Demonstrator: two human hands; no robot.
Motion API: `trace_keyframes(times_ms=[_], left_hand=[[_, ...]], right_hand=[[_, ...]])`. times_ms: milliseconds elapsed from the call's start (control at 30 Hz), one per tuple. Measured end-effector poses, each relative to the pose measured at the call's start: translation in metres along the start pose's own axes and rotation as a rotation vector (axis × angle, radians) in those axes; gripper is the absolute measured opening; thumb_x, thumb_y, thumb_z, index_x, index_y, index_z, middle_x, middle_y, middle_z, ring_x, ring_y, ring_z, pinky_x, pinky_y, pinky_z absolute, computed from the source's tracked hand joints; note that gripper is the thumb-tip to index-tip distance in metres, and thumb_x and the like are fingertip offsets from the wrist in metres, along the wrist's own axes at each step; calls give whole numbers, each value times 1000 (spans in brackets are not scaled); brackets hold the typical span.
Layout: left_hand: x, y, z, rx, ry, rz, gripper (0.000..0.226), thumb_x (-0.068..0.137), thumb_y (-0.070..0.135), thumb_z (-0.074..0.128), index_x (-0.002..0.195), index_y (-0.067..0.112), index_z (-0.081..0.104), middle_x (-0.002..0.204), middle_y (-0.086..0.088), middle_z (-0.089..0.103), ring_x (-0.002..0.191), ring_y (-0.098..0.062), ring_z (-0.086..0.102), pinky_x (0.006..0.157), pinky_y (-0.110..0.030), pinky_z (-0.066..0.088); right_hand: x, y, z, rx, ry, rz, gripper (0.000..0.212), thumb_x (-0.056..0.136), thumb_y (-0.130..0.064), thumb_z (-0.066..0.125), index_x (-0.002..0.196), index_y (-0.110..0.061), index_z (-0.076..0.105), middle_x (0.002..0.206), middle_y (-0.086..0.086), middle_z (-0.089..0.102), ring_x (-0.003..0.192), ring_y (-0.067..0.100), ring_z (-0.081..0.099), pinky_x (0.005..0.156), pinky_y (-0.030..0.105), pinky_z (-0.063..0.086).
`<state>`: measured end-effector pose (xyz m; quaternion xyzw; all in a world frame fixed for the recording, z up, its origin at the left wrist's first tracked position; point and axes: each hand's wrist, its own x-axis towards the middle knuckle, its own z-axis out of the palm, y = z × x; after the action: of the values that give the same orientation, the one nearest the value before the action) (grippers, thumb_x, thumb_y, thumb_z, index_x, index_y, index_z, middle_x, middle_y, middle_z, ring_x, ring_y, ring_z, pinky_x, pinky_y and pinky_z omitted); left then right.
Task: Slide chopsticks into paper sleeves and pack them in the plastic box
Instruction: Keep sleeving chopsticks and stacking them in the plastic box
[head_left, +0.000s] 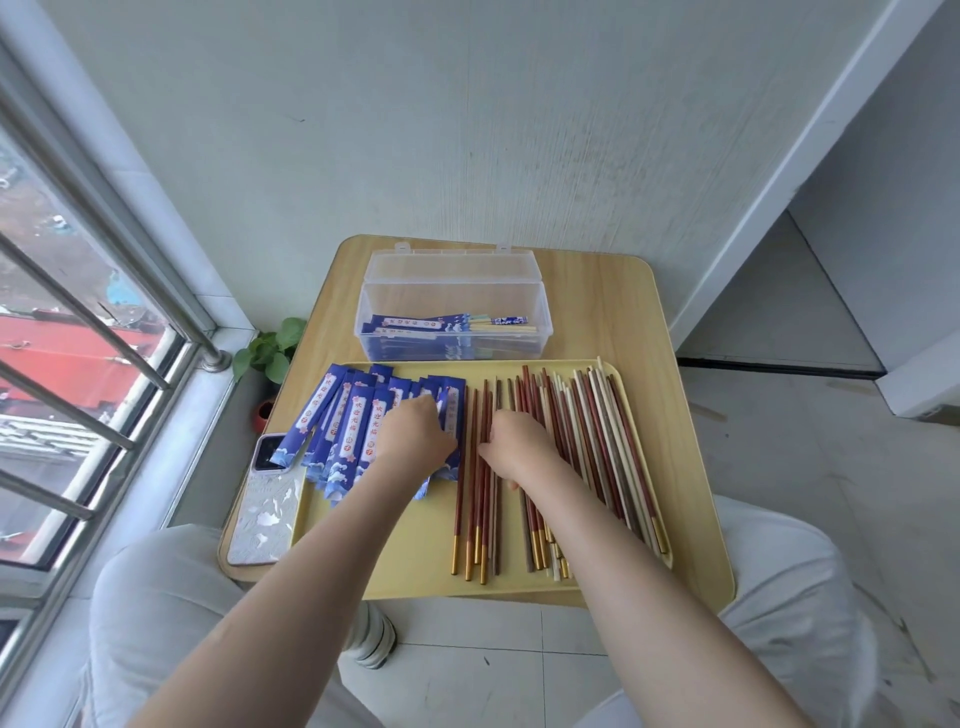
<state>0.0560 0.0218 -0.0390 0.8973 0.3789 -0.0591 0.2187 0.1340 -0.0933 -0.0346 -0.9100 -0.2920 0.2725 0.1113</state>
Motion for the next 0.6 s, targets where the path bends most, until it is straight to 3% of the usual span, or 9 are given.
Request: trace_keyframes(times_ms=[133, 200, 267, 333, 433, 533, 600], left_hand=[[-5, -2, -13, -281, 81, -55, 16, 90, 13, 63, 106, 9, 61, 96, -3, 61, 72, -19, 61, 50, -22, 41], [-12, 0, -21, -610, 29, -110, 14, 91, 10, 63, 104, 7, 63, 92, -6, 67, 65, -17, 65, 48, -21, 49], [-20, 2, -24, -952, -63, -184, 14, 92, 5, 64, 105, 1, 65, 89, -13, 70, 64, -16, 68, 53, -24, 56], [-24, 1, -23, -1100, -60, -253, 10, 93, 4, 63, 102, 1, 64, 90, -17, 71, 67, -20, 71, 59, -28, 59], [-23, 2, -20, -1224, 0, -410, 5, 95, 4, 61, 99, 2, 62, 89, -20, 71, 65, -21, 71, 60, -28, 59], [-25, 9, -22, -1368, 0, -481, 25, 98, 2, 57, 121, -5, 56, 90, -22, 70, 62, -22, 72, 50, -24, 57], [-26, 14, -25, -1453, -17, -536, 33, 100, 2, 55, 131, -7, 49, 99, -23, 68, 70, -26, 74, 48, -26, 57]], right_hand=[[-7, 7, -6, 292, 63, -49, 18, 102, -26, 50, 97, -11, 60, 76, 6, 69, 59, 21, 69, 61, 34, 57], [-10, 6, -11, 536, 32, -79, 22, 102, -30, 51, 108, -13, 63, 89, 5, 71, 60, 17, 69, 54, 30, 54], [-12, 4, -14, 698, -27, -107, 33, 100, -38, 56, 122, -14, 61, 102, 1, 69, 73, 16, 70, 51, 25, 51], [-16, 1, -15, 705, -74, -145, 45, 94, -46, 64, 128, -18, 56, 109, 0, 67, 86, 15, 70, 54, 23, 51], [-22, -1, -12, 632, -54, -184, 53, 86, -46, 74, 128, -24, 51, 104, -3, 65, 84, 12, 68, 57, 23, 50], [-24, 1, -8, 559, 78, -198, 32, 91, -37, 71, 114, -22, 55, 97, -6, 64, 81, 12, 66, 66, 33, 57], [-26, 4, -6, 559, 155, -213, 25, 93, -32, 69, 111, -20, 58, 96, -5, 67, 79, 13, 66, 70, 37, 59]])
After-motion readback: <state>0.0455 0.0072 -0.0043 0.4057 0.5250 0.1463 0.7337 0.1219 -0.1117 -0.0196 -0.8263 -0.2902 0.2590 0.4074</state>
